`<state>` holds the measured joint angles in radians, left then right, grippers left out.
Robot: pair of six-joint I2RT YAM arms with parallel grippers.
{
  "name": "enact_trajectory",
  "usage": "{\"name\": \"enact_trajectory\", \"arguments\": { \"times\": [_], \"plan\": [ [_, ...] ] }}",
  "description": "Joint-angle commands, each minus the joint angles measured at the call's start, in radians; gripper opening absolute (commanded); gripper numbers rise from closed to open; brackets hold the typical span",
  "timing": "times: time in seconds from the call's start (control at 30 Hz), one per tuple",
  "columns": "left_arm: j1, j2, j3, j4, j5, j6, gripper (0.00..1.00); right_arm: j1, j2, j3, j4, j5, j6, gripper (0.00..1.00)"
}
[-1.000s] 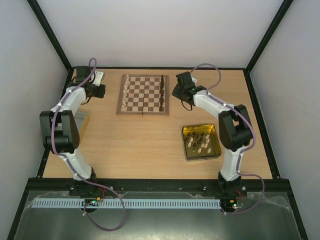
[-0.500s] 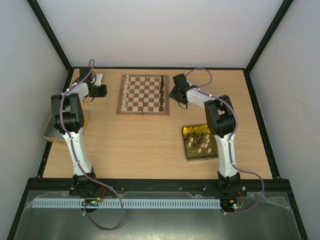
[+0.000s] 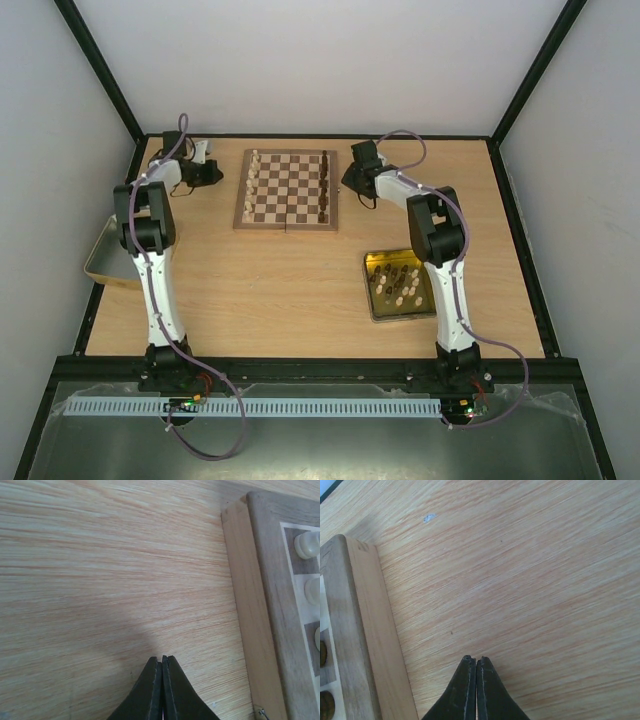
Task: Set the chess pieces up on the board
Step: Move the chessboard to the center of the board.
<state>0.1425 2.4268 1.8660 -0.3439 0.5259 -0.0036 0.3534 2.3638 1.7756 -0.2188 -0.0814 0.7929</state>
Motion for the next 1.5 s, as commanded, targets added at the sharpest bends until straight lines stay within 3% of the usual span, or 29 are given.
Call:
{"name": "enact_trajectory", "arguments": {
  "times": [0.0,0.27,0.47,1.03,1.47],
  "plan": [
    [-0.003,0.053,0.052,-0.073,0.056,-0.014,0.03,-0.005,0.04,0.026,0.003,-0.037,-0.015,0.02],
    [-0.013,0.108,0.112,-0.137,0.159,-0.048,0.03,-0.005,0.058,0.008,0.073,-0.168,0.011,0.02],
    [-0.044,0.091,0.075,-0.211,0.206,0.003,0.02,-0.005,0.046,-0.042,0.104,-0.225,0.032,0.02],
    [-0.081,-0.087,-0.189,-0.268,0.171,0.1,0.03,0.039,-0.079,-0.226,0.131,-0.249,-0.009,0.02],
    [-0.089,-0.396,-0.567,-0.276,0.045,0.225,0.02,0.15,-0.298,-0.498,0.101,-0.218,-0.075,0.02]
  ]
}}
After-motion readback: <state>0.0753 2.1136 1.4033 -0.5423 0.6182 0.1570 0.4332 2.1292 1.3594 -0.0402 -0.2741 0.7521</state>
